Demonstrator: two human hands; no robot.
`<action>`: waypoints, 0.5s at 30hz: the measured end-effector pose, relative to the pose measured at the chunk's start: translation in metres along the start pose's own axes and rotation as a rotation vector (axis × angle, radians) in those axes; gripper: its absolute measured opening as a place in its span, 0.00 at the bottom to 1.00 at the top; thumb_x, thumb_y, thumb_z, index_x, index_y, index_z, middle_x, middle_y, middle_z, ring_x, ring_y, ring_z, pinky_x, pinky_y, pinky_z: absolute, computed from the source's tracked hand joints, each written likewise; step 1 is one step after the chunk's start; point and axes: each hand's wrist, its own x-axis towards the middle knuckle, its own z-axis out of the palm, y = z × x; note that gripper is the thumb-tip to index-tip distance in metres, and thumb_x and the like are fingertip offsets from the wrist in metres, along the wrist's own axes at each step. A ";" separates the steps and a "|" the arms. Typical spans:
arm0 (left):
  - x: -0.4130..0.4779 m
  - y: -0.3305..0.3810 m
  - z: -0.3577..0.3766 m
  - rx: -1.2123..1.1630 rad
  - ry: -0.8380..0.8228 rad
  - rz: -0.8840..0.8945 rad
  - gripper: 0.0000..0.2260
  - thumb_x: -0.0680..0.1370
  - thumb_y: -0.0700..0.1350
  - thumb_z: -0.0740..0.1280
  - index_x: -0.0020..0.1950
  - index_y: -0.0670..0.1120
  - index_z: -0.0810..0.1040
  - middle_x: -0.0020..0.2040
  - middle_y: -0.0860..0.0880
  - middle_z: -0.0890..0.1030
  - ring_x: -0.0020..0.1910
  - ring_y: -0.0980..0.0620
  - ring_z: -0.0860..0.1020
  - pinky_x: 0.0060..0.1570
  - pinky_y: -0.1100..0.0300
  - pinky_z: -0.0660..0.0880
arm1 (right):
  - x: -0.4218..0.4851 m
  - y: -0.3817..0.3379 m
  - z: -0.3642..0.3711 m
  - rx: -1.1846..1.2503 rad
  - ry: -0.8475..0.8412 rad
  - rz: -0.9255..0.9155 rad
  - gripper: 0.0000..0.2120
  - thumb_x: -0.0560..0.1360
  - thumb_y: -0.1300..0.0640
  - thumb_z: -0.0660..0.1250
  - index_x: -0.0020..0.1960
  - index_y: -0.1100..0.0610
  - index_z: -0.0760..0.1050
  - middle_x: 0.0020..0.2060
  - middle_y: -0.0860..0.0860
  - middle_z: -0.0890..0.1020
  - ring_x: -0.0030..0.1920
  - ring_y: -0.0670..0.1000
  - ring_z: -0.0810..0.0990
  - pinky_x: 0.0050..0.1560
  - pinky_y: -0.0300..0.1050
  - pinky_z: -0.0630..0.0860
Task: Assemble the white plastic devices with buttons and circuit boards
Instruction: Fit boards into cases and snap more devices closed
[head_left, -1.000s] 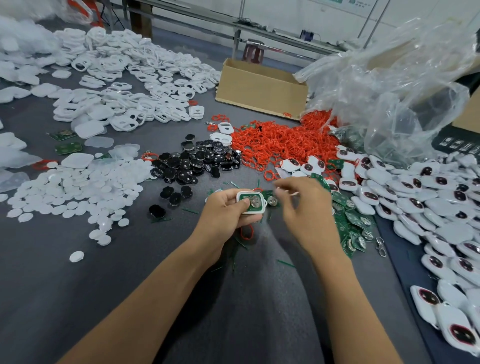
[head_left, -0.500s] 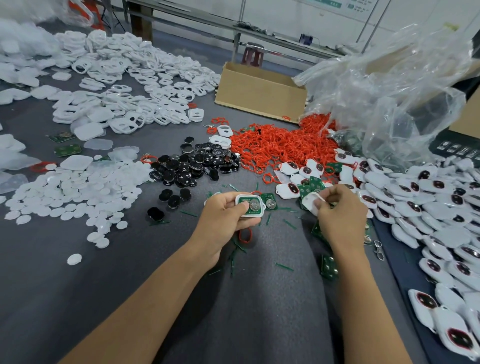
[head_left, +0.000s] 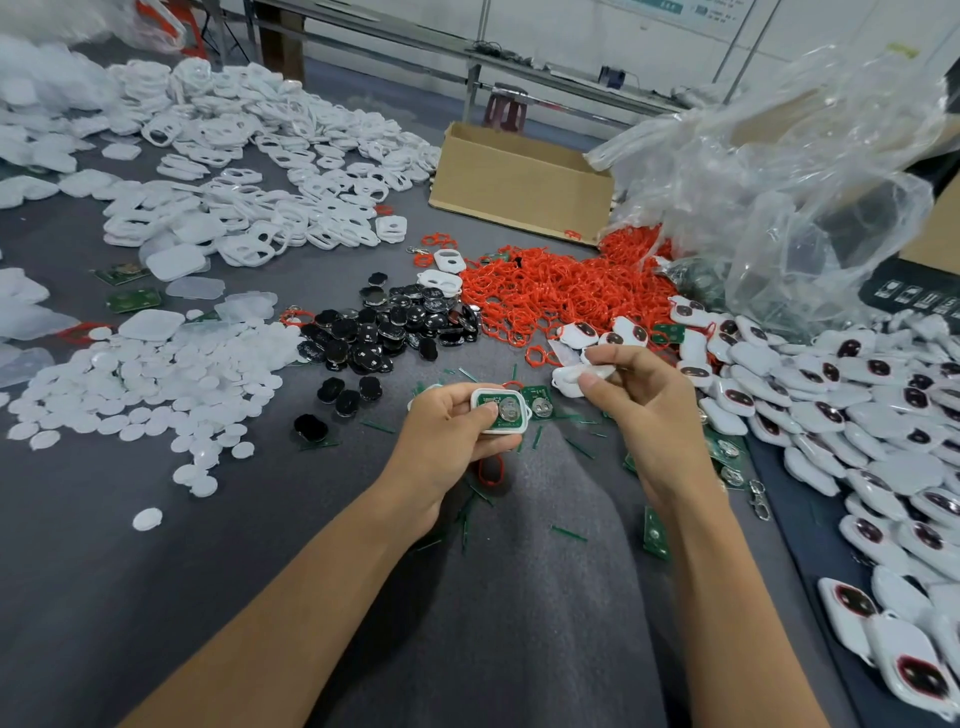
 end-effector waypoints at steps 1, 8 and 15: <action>0.000 0.000 0.000 0.001 -0.001 0.001 0.10 0.80 0.31 0.59 0.49 0.41 0.79 0.46 0.43 0.83 0.42 0.53 0.82 0.41 0.63 0.81 | 0.000 0.000 0.001 -0.001 -0.010 -0.012 0.10 0.72 0.69 0.69 0.49 0.57 0.77 0.35 0.47 0.80 0.36 0.42 0.77 0.43 0.32 0.74; 0.001 -0.002 -0.001 0.007 0.005 0.002 0.09 0.80 0.32 0.59 0.53 0.39 0.79 0.48 0.42 0.83 0.43 0.51 0.82 0.42 0.62 0.81 | -0.002 -0.003 0.005 -0.021 -0.010 -0.057 0.11 0.69 0.73 0.70 0.46 0.59 0.75 0.27 0.41 0.75 0.28 0.38 0.68 0.32 0.28 0.67; 0.002 -0.003 -0.002 0.010 0.006 0.002 0.10 0.80 0.32 0.60 0.51 0.41 0.79 0.47 0.43 0.83 0.42 0.53 0.83 0.41 0.63 0.81 | -0.002 -0.001 0.003 -0.037 0.005 -0.045 0.12 0.69 0.71 0.71 0.42 0.55 0.76 0.33 0.49 0.76 0.35 0.48 0.69 0.36 0.36 0.67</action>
